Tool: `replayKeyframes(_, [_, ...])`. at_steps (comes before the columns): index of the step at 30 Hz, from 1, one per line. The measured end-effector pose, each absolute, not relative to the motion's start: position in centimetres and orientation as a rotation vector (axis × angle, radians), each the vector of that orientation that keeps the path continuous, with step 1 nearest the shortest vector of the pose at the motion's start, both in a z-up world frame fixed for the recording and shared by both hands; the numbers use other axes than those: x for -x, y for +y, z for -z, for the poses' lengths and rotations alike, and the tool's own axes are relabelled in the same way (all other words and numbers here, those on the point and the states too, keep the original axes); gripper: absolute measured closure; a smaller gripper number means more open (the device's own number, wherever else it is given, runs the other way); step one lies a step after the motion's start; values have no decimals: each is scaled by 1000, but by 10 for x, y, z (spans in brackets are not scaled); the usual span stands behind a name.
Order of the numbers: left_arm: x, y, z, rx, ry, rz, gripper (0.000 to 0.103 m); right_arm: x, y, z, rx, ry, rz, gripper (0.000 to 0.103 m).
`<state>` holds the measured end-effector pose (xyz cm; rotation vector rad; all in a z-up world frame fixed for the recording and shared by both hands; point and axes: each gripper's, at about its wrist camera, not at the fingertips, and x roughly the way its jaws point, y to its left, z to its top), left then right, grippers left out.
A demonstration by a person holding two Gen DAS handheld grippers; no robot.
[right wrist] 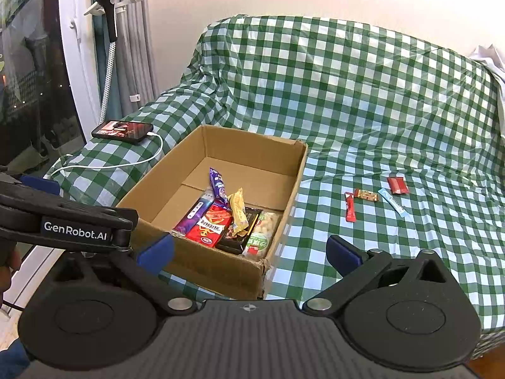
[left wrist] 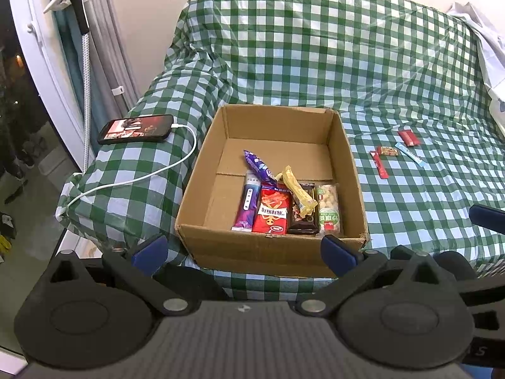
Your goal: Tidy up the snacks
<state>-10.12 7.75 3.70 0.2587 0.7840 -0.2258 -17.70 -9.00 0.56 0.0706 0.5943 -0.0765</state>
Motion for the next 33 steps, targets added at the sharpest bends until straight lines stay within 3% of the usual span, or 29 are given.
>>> replayKeyframes(33, [98,74,-27,-273,849,222,0,175,-93,3,-65,639,75,1])
